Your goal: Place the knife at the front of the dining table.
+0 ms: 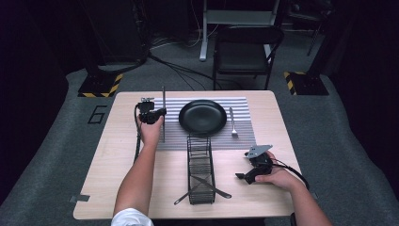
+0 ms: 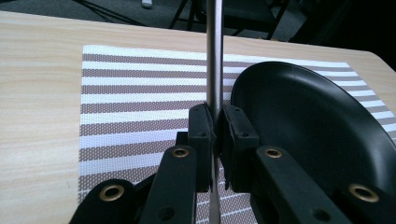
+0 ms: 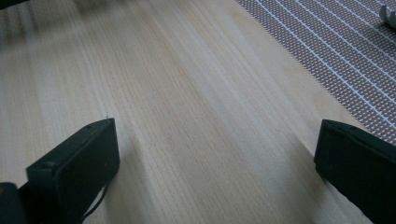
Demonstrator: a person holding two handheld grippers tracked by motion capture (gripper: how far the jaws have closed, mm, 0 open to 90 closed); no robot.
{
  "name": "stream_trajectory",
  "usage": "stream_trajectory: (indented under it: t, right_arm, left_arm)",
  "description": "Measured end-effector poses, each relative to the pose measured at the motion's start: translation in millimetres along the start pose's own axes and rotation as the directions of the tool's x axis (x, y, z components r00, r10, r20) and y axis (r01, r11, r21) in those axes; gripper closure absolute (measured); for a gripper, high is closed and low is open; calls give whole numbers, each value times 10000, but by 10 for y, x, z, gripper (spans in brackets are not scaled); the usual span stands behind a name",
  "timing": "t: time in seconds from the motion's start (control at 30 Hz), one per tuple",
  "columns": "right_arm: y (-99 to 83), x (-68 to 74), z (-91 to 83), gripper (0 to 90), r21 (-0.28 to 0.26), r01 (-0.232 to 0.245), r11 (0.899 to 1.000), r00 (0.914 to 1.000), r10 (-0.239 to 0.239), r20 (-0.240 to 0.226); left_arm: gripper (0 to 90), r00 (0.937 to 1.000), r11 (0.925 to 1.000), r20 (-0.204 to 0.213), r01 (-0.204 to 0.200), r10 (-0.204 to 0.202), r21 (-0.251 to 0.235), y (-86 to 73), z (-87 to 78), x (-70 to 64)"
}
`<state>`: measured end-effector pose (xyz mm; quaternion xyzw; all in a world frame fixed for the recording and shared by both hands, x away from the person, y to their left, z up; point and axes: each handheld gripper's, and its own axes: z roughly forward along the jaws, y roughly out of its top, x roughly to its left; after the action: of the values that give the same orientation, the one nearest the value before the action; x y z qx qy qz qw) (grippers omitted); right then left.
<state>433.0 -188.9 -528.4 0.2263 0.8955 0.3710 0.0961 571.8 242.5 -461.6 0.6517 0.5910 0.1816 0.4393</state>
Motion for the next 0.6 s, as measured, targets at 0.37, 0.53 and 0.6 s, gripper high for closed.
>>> stream_trajectory:
  t: [0.37,0.53,0.6]
  right_arm:
    - [1,-1,1,0,0,2,10000,10000,-2,-6]
    - [2,-2,1,0,9,-11,10000,10000,11,-15]
    - [2,-2,2,0,5,-17,10000,10000,17,-9]
  left_arm:
    - [829,9964,9967,-234,813,-811,55,-88,198,104]
    - [829,9949,9958,-512,881,-867,255,-127,251,129]
    - [829,9946,9957,-593,868,-849,309,-145,273,127]
